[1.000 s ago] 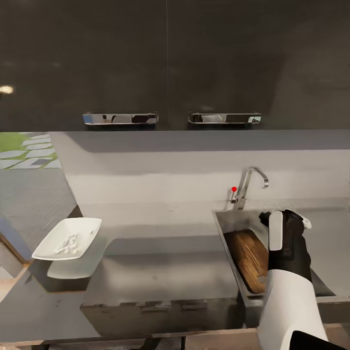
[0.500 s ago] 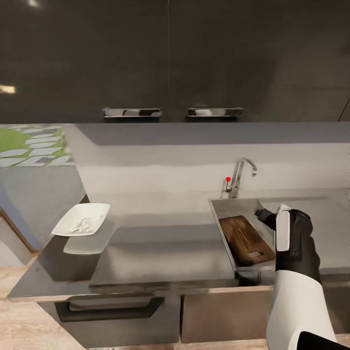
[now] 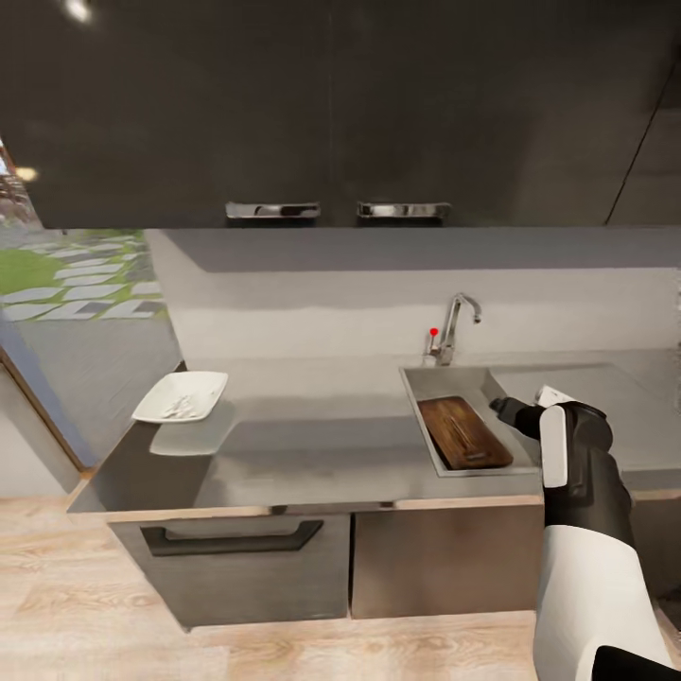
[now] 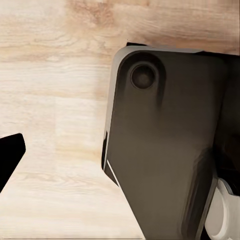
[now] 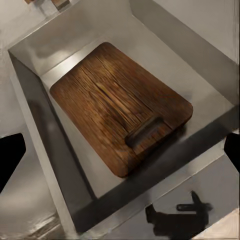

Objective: In the kitchen, take the Vidalia onion out of the sink, dice it on the chopping board with the paring knife, put the diced onion into the bowl on the countertop, then place both the paring knife and the chopping board into the sink.

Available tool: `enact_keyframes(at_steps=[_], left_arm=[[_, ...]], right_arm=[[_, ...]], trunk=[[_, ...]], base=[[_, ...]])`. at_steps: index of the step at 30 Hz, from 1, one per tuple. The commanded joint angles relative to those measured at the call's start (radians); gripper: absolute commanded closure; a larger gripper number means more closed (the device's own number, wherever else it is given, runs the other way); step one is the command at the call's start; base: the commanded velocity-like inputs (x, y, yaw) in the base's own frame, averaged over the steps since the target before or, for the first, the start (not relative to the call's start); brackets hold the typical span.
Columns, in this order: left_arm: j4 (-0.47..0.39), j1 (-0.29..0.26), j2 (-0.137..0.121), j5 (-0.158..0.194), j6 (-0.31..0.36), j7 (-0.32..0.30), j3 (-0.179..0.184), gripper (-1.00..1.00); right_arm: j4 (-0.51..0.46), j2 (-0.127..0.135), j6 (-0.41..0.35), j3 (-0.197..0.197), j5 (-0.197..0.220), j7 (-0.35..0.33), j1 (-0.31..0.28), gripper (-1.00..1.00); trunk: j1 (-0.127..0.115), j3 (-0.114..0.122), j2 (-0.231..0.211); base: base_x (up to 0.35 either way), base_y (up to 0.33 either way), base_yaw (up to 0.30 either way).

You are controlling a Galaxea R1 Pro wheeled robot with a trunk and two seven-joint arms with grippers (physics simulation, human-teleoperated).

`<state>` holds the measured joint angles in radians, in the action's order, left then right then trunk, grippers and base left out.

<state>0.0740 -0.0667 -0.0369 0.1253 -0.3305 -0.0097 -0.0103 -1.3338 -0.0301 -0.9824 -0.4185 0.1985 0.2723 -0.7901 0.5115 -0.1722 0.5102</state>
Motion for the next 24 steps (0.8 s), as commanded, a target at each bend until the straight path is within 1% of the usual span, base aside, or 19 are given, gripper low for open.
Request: enact_keyframes(at_steps=[1, 11, 24], left_arm=[[0.004, -0.002, 0.000, 0.005, -0.007, -0.001, 0.000, -1.00], [0.004, -0.002, 0.000, 0.005, -0.007, -0.001, 0.000, -1.00], [0.004, -0.002, 0.000, 0.004, -0.007, -0.001, 0.000, -1.00]], right_arm=[[-0.001, -0.001, -0.002, 0.001, 0.010, 0.008, -0.001, -1.00], [-0.001, -0.001, -0.002, 0.006, 0.010, 0.008, 0.004, -1.00], [0.002, -0.002, -0.002, 0.008, 0.010, 0.007, 0.005, -1.00]], trunk=[[0.000, -0.002, 0.002], [0.000, -0.002, 0.002], [0.000, -0.002, 0.002]], base=[[-0.335, 0.000, 0.000], [-0.335, 0.011, 0.000], [-0.335, 0.088, 0.000]])
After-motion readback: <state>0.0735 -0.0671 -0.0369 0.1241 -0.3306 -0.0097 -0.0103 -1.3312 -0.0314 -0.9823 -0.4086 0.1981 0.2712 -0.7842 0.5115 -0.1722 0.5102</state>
